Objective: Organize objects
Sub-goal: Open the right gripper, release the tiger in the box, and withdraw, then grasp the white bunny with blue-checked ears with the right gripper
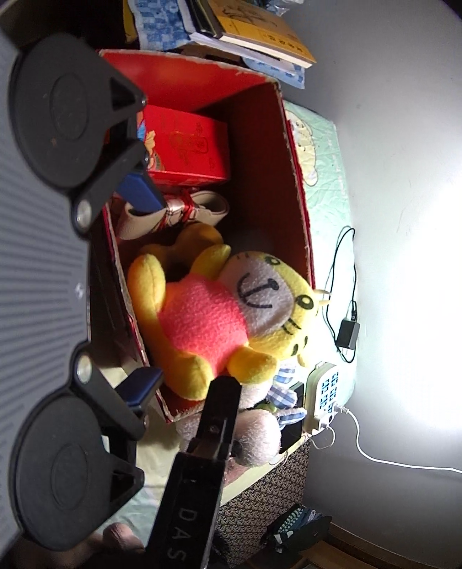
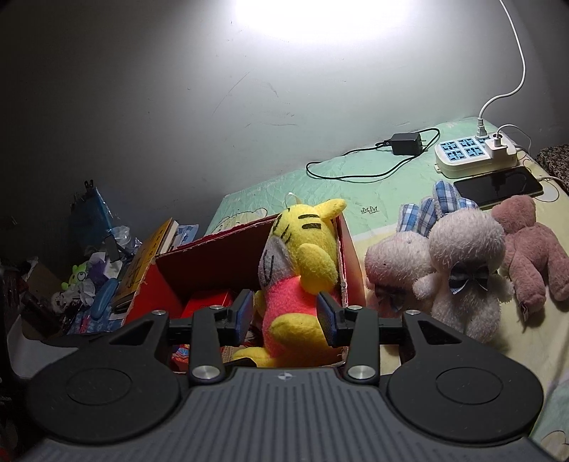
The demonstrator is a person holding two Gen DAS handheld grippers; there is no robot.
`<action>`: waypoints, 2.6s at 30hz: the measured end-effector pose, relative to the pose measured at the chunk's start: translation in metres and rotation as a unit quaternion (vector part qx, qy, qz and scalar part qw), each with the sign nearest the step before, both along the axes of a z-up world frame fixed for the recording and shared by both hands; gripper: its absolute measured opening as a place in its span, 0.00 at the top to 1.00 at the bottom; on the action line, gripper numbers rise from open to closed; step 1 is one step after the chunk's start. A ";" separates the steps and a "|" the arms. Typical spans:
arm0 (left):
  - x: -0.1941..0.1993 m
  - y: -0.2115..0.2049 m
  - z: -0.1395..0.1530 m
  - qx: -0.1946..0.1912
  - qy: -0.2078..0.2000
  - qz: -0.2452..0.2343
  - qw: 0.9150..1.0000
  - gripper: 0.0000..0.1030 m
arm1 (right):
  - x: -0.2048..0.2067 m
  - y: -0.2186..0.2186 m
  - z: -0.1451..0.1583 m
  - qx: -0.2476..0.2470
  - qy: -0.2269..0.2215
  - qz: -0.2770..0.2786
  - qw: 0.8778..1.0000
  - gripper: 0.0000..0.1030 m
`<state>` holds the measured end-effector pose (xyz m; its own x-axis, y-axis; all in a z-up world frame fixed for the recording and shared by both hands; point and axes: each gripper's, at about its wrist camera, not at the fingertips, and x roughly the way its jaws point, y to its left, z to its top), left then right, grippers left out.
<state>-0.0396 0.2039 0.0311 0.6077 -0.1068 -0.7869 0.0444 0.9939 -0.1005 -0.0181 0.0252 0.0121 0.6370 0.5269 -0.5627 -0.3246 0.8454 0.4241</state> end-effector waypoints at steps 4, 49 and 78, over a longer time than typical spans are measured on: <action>-0.010 -0.005 0.006 0.011 -0.006 0.011 1.000 0.09 | -0.007 -0.002 0.002 0.002 -0.003 0.011 1.000 0.58; 0.003 -0.148 -0.048 0.034 0.090 -0.034 0.995 0.07 | 0.005 -0.109 -0.046 0.002 0.082 0.058 0.995 0.53; 0.060 -0.219 -0.059 0.068 0.041 -0.061 0.995 0.07 | 0.066 -0.214 -0.073 0.063 0.122 -0.040 0.990 0.50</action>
<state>0.0200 -0.0150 -0.0280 0.5305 -0.0646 -0.8452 0.1624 0.9864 0.0265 0.0484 -0.1891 -0.0605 0.5324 0.5564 -0.6379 -0.1333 0.7993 0.5860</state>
